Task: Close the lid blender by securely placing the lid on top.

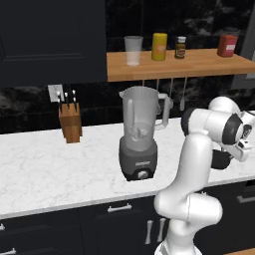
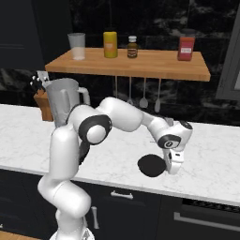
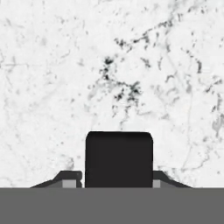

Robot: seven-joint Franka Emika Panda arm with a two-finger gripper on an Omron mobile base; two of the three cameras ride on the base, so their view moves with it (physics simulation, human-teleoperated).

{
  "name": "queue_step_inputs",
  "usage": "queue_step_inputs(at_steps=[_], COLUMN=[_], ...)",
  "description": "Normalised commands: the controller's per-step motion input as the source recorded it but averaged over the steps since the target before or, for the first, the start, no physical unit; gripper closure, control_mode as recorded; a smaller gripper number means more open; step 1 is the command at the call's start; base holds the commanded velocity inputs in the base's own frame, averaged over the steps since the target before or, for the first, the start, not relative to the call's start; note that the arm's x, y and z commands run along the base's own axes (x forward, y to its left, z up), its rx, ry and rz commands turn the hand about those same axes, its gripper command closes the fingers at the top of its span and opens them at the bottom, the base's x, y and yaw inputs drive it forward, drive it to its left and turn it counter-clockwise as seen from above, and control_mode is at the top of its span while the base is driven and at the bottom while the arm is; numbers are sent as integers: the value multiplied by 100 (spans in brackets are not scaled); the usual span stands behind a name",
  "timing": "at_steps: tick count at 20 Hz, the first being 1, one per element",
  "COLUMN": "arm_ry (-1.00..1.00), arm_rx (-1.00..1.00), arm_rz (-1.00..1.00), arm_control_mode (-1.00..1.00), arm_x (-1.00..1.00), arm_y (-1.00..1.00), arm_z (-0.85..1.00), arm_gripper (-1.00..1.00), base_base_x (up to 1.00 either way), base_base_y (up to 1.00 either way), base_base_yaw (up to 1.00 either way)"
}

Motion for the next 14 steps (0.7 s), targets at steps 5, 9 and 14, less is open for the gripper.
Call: queue_step_inputs(at_steps=[5,9,14], arm_ry=[-1,0,-2], arm_rx=[1,8,10], arm_rz=[-13,-10,-18], arm_control_mode=[-100,-100,-100], arm_x=[-49,-64,-60], arm_y=[34,44,72], arm_z=[98,100,100], arm_gripper=[100,100,100], base_base_x=[0,0,0], base_base_y=[0,0,0], base_base_yaw=[0,0,0])
